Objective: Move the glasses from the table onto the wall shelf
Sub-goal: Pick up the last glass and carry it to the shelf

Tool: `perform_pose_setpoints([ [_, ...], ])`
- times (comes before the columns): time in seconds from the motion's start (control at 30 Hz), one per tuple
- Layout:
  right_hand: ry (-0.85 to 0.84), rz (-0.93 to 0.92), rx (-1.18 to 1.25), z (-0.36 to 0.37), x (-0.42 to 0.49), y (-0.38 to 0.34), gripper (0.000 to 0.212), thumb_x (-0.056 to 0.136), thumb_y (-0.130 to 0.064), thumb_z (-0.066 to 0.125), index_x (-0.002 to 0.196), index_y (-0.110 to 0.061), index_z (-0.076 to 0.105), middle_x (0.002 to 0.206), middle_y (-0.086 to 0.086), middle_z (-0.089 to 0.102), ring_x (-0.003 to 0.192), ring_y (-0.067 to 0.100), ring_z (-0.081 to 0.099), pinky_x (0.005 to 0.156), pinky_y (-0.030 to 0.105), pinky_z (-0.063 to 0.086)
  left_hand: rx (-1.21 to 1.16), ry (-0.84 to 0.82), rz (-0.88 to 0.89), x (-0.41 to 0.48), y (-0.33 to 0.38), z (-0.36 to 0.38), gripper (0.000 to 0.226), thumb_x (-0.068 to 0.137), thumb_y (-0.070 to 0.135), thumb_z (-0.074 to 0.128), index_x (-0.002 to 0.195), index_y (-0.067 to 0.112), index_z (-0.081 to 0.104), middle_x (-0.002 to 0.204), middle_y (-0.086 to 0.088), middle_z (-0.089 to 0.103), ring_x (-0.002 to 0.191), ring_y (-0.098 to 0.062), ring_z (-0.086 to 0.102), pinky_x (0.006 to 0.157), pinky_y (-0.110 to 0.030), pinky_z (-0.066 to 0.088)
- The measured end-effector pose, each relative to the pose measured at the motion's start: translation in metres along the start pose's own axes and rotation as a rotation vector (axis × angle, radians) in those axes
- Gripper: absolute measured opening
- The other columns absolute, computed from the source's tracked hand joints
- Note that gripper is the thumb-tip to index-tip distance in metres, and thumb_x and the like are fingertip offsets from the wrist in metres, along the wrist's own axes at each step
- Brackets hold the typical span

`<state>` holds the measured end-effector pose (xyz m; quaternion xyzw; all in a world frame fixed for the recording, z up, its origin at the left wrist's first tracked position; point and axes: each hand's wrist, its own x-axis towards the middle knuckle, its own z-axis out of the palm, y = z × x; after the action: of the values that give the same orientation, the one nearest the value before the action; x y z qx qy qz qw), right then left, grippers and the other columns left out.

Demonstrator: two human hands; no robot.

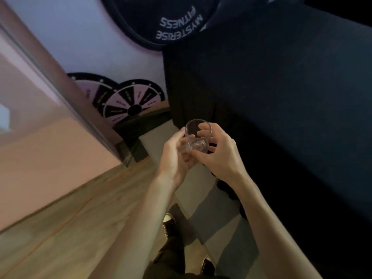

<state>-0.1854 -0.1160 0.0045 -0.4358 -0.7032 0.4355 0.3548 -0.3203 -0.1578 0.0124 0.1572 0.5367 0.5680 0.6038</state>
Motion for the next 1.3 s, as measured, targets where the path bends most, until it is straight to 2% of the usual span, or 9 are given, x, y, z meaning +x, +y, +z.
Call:
perform_pose_setpoints([
  [0.17,-0.187,-0.118,0.064,0.055,-0.018,-0.032,0.068,0.082,-0.021,0.088,0.14,-0.026,0.053,0.121,-0.014,0.069,0.113,0.002,0.07,0.095,0.033,0.061,-0.098,0.125,0.098,-0.05,0.017,-0.063,0.054,0.095,0.047,0.063,0.124,0.002,0.072,0.098,-0.01,0.078,0.073,-0.017,0.073,0.065,-0.031,0.059],
  [0.3,-0.28,-0.218,0.07,0.105,-0.027,-0.065,0.064,0.081,-0.023,0.088,0.135,-0.029,0.056,0.118,-0.018,0.069,0.113,-0.004,0.067,0.094,0.022,0.058,-0.14,0.203,0.187,-0.085,0.032,-0.116,0.048,0.09,0.051,0.066,0.107,0.01,0.082,0.086,-0.005,0.077,0.061,-0.012,0.069,0.057,-0.028,0.057],
  [0.37,-0.343,-0.252,0.066,0.133,-0.03,-0.083,0.063,0.08,-0.026,0.089,0.134,-0.029,0.058,0.117,-0.02,0.069,0.113,-0.006,0.065,0.093,0.014,0.054,-0.191,0.262,0.227,-0.105,0.039,-0.144,0.045,0.087,0.051,0.068,0.101,0.011,0.084,0.087,-0.008,0.077,0.062,-0.014,0.069,0.058,-0.03,0.059],
  [0.47,-0.45,-0.291,0.076,0.182,-0.04,-0.116,0.065,0.078,-0.026,0.091,0.135,-0.027,0.059,0.119,-0.017,0.071,0.112,-0.003,0.066,0.095,0.02,0.056,-0.235,0.359,0.267,-0.139,0.051,-0.192,0.047,0.082,0.051,0.069,0.096,0.009,0.084,0.092,-0.013,0.077,0.069,-0.019,0.071,0.064,-0.033,0.061],
  [0.6,-0.574,-0.35,0.096,0.259,-0.067,-0.163,0.058,0.077,-0.025,0.091,0.127,-0.031,0.062,0.115,-0.016,0.072,0.109,-0.003,0.067,0.094,0.023,0.058,-0.348,0.482,0.317,-0.192,0.065,-0.269,0.043,0.091,0.047,0.063,0.08,0.01,0.083,0.083,-0.011,0.077,0.064,-0.019,0.073,0.057,-0.03,0.06],
  [0.73,-0.666,-0.376,0.128,0.346,-0.109,-0.206,0.055,0.076,-0.024,0.091,0.124,-0.025,0.064,0.112,-0.011,0.074,0.109,0.004,0.07,0.09,0.032,0.061,-0.415,0.59,0.348,-0.25,0.072,-0.356,0.042,0.095,0.046,0.06,0.088,0.007,0.074,0.074,-0.008,0.075,0.057,-0.018,0.072,0.052,-0.027,0.058],
  [0.93,-0.809,-0.417,0.153,0.472,-0.17,-0.257,0.056,0.076,-0.009,0.088,0.125,-0.025,0.064,0.111,-0.011,0.073,0.103,-0.003,0.069,0.078,0.017,0.06,-0.426,0.742,0.388,-0.329,0.077,-0.479,0.031,0.094,0.037,0.058,0.096,0.01,0.072,0.085,-0.008,0.076,0.06,-0.02,0.072,0.052,-0.028,0.058],
  [1.1,-0.914,-0.432,0.159,0.55,-0.202,-0.298,0.057,0.076,-0.011,0.088,0.125,-0.028,0.064,0.11,-0.015,0.073,0.102,-0.009,0.067,0.079,0.012,0.058,-0.422,0.827,0.431,-0.378,0.088,-0.554,0.04,0.094,0.038,0.056,0.108,0.006,0.075,0.093,-0.01,0.078,0.062,-0.019,0.074,0.052,-0.03,0.058],
  [1.3,-1.003,-0.463,0.159,0.632,-0.215,-0.335,0.056,0.075,-0.023,0.09,0.12,-0.04,0.061,0.106,-0.026,0.071,0.103,-0.016,0.063,0.075,0.002,0.05,-0.386,0.949,0.491,-0.413,0.106,-0.626,0.043,0.096,0.037,0.054,0.111,0.005,0.077,0.105,-0.013,0.081,0.078,-0.024,0.077,0.059,-0.032,0.06],
])
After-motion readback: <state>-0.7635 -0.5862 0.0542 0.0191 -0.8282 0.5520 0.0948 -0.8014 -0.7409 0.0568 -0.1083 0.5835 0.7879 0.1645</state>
